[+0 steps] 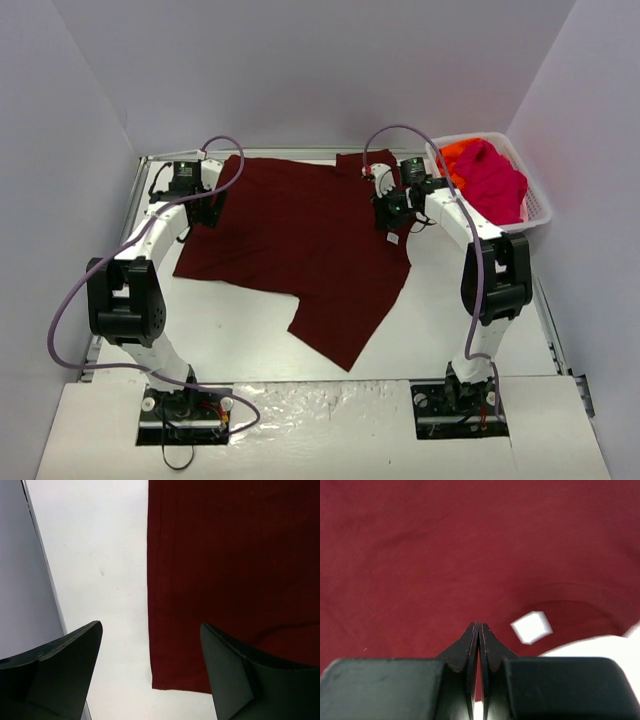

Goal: Fold and stack the t-shirts
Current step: Flatten out the tshirt, then grap the side of the flattened tshirt closest away from the robot with both arms

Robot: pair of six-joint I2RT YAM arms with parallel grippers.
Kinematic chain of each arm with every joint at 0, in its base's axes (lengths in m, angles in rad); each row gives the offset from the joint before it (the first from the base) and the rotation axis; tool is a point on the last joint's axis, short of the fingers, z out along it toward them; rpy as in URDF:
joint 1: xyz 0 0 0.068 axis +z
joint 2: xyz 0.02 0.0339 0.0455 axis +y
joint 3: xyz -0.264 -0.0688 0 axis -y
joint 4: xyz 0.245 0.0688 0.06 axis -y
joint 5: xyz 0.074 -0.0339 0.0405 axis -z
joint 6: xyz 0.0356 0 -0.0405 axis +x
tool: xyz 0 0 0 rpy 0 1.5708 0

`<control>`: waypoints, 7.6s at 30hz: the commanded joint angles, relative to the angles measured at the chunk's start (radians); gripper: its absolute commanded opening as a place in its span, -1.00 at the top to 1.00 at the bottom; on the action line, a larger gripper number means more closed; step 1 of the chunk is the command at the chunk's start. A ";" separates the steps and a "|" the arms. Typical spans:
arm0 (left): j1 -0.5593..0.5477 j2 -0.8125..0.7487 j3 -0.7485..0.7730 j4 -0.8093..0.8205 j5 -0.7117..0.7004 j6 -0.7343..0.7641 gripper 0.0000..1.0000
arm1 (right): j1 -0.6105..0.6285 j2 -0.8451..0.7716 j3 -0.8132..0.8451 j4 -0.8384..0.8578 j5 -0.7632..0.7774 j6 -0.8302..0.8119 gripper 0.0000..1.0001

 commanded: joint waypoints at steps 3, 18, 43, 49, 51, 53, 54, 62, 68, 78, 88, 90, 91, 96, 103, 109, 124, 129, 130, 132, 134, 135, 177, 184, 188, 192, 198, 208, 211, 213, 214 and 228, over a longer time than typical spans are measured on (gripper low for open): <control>0.009 -0.092 -0.046 0.011 0.007 -0.021 -0.56 | 0.045 0.037 -0.073 -0.053 0.000 -0.026 1.00; 0.010 -0.198 -0.126 0.000 0.041 -0.026 -0.56 | -0.002 0.035 -0.247 -0.052 0.101 -0.056 1.00; -0.060 -0.419 -0.385 -0.046 0.108 0.158 -0.56 | -0.171 0.054 -0.113 -0.092 0.060 -0.144 1.00; -0.142 -0.503 -0.478 -0.069 0.113 0.400 -0.54 | -0.188 -0.196 -0.171 -0.188 -0.073 -0.148 0.48; -0.149 -0.529 -0.500 -0.076 0.125 0.459 -0.54 | -0.186 -0.314 -0.202 -0.201 -0.089 -0.144 0.18; -0.151 -0.536 -0.529 -0.083 0.133 0.531 -0.54 | -0.189 -0.410 -0.247 -0.199 -0.083 -0.129 0.15; -0.151 -0.536 -0.538 -0.083 0.133 0.551 -0.54 | -0.189 -0.435 -0.262 -0.199 -0.080 -0.124 0.15; -0.151 -0.522 -0.630 -0.055 0.144 0.686 -0.42 | -0.212 -0.497 -0.401 -0.141 -0.067 -0.104 0.07; -0.154 -0.516 -0.675 -0.046 0.167 0.729 -0.36 | -0.212 -0.436 -0.409 -0.132 -0.058 -0.098 0.06; -0.152 -0.419 -0.701 -0.032 0.164 0.761 0.00 | -0.255 -0.431 -0.425 -0.127 -0.058 -0.101 0.04; -0.154 -0.349 -0.695 -0.020 0.162 0.749 0.95 | -0.254 -0.417 -0.422 -0.129 -0.052 -0.101 0.04; -0.152 -0.352 -0.692 -0.034 0.173 0.729 0.95 | -0.252 -0.381 -0.417 -0.132 -0.037 -0.102 0.11; -0.152 -0.361 -0.692 -0.035 0.179 0.721 0.95 | -0.249 -0.364 -0.409 -0.135 -0.028 -0.101 0.30; -0.154 -0.405 -0.693 -0.050 0.194 0.672 0.95 | -0.244 -0.238 -0.370 -0.182 0.035 -0.145 1.00; -0.154 -0.457 -0.686 -0.060 0.179 0.605 0.95 | -0.235 -0.155 -0.350 -0.244 0.046 -0.214 1.00; -0.154 -0.468 -0.667 -0.055 0.174 0.551 0.95 | -0.229 -0.022 -0.271 -0.256 0.089 -0.237 1.00; -0.146 -0.477 -0.586 -0.056 0.076 0.404 0.95 | -0.179 0.466 0.351 -0.336 0.100 -0.195 1.00; -0.142 -0.450 -0.531 -0.049 0.076 0.376 0.95 | -0.151 0.525 0.480 -0.336 0.042 -0.170 1.00; -0.142 -0.432 -0.520 -0.050 0.076 0.372 0.95 | -0.146 0.519 0.483 -0.340 0.034 -0.170 1.00; -0.142 -0.410 -0.486 -0.053 0.076 0.356 0.95 | -0.137 0.471 0.454 -0.346 0.026 -0.185 1.00; -0.143 -0.384 -0.468 -0.057 0.076 0.350 0.95 | -0.136 0.421 0.375 -0.350 0.026 -0.201 1.00; -0.145 -0.378 -0.451 -0.057 0.078 0.340 0.95 | -0.136 0.358 0.344 -0.356 0.029 -0.222 1.00; -0.043 -0.284 -0.416 -0.014 0.197 0.201 0.95 | 0.447 -0.416 -0.580 -0.494 0.486 -0.336 0.13; -0.043 -0.276 -0.414 -0.003 0.182 0.200 0.95 | 0.457 -0.342 -0.561 -0.503 0.470 -0.320 0.14; -0.034 -0.289 -0.422 0.017 0.170 0.192 0.95 | 0.460 -0.285 -0.544 -0.497 0.463 -0.308 0.14; -0.023 -0.280 -0.419 0.031 0.159 0.180 0.95 | 0.475 -0.232 -0.518 -0.485 0.441 -0.297 0.15; -0.019 -0.264 -0.413 0.031 0.159 0.172 0.95 | 0.506 -0.169 -0.509 -0.451 0.436 -0.273 0.15; -0.017 -0.260 -0.419 0.032 0.177 0.174 0.95 | 0.530 -0.115 -0.511 -0.391 0.451 -0.234 0.14; -0.016 -0.258 -0.417 0.032 0.182 0.175 0.95 | 0.533 -0.104 -0.514 -0.377 0.450 -0.222 0.19; -0.016 -0.257 -0.416 0.031 0.185 0.177 0.95 | 0.536 -0.095 -0.515 -0.365 0.453 -0.213 0.27; -0.016 -0.255 -0.416 0.029 0.187 0.177 0.95 | 0.538 -0.086 -0.517 -0.363 0.453 -0.211 0.31; -0.016 -0.263 -0.420 0.026 0.210 0.180 0.95 | 0.539 -0.005 -0.515 -0.287 0.459 -0.167 1.00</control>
